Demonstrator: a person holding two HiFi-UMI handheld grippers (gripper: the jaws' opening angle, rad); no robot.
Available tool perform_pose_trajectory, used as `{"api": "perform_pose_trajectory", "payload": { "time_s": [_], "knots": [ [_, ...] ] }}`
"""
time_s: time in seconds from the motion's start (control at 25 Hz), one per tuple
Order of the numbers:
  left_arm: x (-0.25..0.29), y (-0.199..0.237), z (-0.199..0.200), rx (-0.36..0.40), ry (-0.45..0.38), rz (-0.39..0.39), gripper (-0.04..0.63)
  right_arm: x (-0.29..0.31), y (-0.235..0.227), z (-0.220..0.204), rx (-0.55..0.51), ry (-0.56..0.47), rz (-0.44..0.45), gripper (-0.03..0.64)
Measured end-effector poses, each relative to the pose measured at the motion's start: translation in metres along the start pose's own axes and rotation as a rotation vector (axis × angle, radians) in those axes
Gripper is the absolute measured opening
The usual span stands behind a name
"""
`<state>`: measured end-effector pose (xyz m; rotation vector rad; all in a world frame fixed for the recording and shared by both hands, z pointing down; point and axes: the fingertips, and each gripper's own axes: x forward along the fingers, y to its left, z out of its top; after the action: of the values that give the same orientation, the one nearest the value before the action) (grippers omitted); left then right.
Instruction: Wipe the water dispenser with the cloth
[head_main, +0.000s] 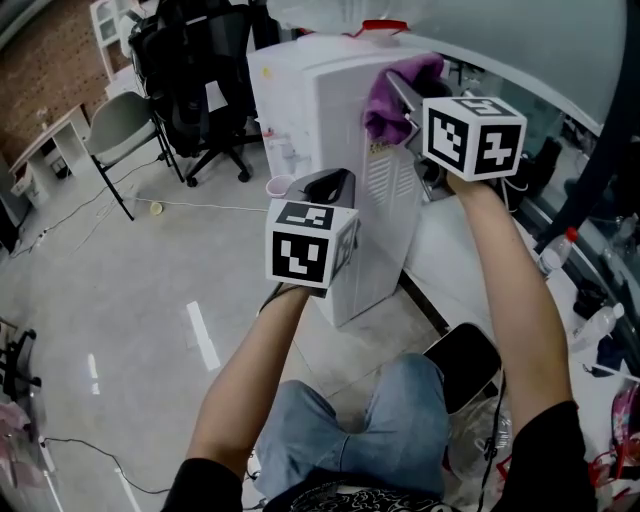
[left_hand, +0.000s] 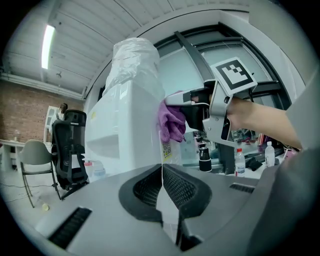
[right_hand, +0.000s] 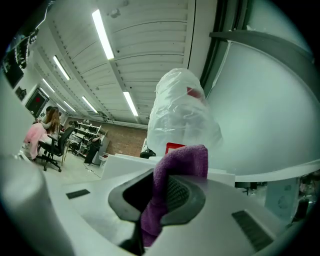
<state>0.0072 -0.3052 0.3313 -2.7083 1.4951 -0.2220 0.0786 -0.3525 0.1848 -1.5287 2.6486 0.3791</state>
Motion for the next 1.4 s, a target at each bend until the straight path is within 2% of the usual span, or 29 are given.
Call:
{"api": "perform_pose_trajectory", "payload": {
  "time_s": [0.72, 1.4],
  "knots": [
    [-0.011, -0.008, -0.046, 0.003, 0.038, -0.021, 0.028, -0.018, 0.024, -0.098, 0.068, 0.11, -0.004, 0.041],
    [-0.012, -0.014, -0.114, 0.024, 0.097, -0.028, 0.028, -0.039, 0.04, -0.224, 0.158, 0.234, -0.026, 0.041]
  ]
}}
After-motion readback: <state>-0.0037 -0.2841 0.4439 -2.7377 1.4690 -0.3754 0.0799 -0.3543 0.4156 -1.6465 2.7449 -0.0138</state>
